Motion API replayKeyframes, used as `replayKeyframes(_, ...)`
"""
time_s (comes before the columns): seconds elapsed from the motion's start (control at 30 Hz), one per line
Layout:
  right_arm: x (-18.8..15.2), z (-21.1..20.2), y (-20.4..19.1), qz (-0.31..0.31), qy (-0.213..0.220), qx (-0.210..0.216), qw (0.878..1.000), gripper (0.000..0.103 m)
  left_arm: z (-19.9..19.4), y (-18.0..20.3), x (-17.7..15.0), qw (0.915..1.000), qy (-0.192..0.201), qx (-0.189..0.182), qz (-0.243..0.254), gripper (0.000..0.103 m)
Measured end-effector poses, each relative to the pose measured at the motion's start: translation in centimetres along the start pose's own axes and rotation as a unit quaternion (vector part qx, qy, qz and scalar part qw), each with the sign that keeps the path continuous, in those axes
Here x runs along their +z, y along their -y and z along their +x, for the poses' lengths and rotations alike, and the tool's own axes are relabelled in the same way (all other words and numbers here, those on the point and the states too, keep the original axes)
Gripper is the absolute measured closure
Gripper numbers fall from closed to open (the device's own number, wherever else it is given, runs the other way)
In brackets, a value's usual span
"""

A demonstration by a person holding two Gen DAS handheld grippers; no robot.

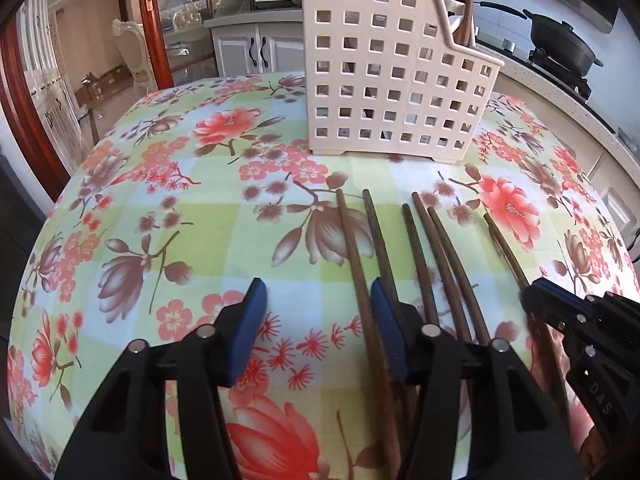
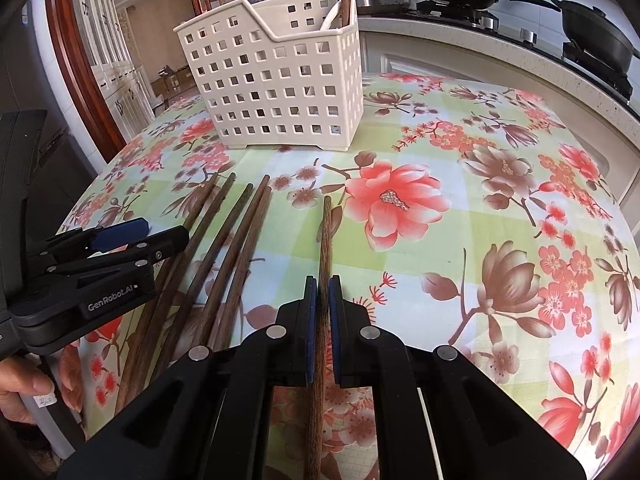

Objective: Organize utensils
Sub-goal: 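Grasp a brown chopstick with the right tool while the left tool grasps another chopstick, then lift the chopstick upright with the left tool while the right tool lifts its chopstick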

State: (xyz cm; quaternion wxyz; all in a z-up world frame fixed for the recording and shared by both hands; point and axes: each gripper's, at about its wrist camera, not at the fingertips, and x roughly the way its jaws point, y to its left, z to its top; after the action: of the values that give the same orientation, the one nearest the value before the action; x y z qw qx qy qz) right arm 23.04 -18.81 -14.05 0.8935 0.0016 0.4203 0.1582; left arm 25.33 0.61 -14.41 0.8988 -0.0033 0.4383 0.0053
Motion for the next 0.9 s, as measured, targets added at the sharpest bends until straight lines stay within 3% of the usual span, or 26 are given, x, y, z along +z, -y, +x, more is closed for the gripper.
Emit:
replayKeyframes(0.47,0.6,0.6,-1.2,-0.043,-0.009,-0.027,0.999,0.096,0.0,1.9,0.0,0.9993,0.012,-0.007,0.034,0.092)
replayKeyframes(0.9,0.8,0.6,-1.2,-0.060,0.000,-0.035,0.998,0.096,-0.1,1.2,-0.2,0.9992,0.020,-0.022,0.025,0.097)
